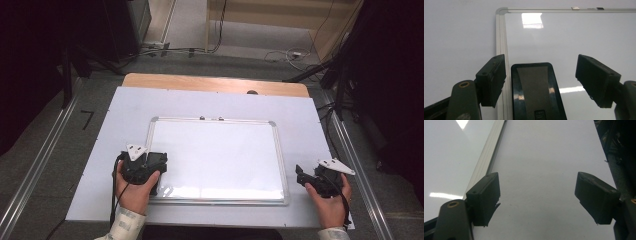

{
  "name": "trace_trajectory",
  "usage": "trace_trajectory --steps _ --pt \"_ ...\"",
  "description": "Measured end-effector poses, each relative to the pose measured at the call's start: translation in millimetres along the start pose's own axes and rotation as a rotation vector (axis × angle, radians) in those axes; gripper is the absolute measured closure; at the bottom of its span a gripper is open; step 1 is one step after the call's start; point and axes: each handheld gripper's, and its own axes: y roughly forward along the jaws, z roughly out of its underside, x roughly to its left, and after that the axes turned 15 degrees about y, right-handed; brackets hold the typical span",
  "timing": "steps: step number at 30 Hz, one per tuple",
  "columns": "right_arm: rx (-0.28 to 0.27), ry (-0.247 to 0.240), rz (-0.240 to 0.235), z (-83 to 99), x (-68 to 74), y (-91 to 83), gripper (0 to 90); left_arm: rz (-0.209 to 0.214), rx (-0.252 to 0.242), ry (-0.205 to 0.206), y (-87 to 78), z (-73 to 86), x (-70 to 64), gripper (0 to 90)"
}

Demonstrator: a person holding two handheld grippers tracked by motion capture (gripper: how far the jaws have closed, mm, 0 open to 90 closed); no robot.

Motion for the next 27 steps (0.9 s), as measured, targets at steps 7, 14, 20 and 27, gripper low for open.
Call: trace_trajectory --steps 7,14,20,27 --pt "0.001 -0.001 0.001 0.2 0.0 0.3 19.0 0.018 -0.017 0.002 -1.1 -1.1 4.0 24.0" --pt "0.002 -0.003 0.000 0.3 0.5 0.7 19.0 0.045 -0.033 0.001 -1.3 -1.8 9.8 23.8" --pt "0.005 -0.003 0.000 0.5 0.6 1.0 19.0 0.047 -0.013 0.004 -0.1 -1.6 11.4 23.2" --pt "0.003 -0.004 0.000 0.5 0.2 0.8 19.0 0.046 -0.011 -0.001 -1.2 -1.8 16.4 22.6"
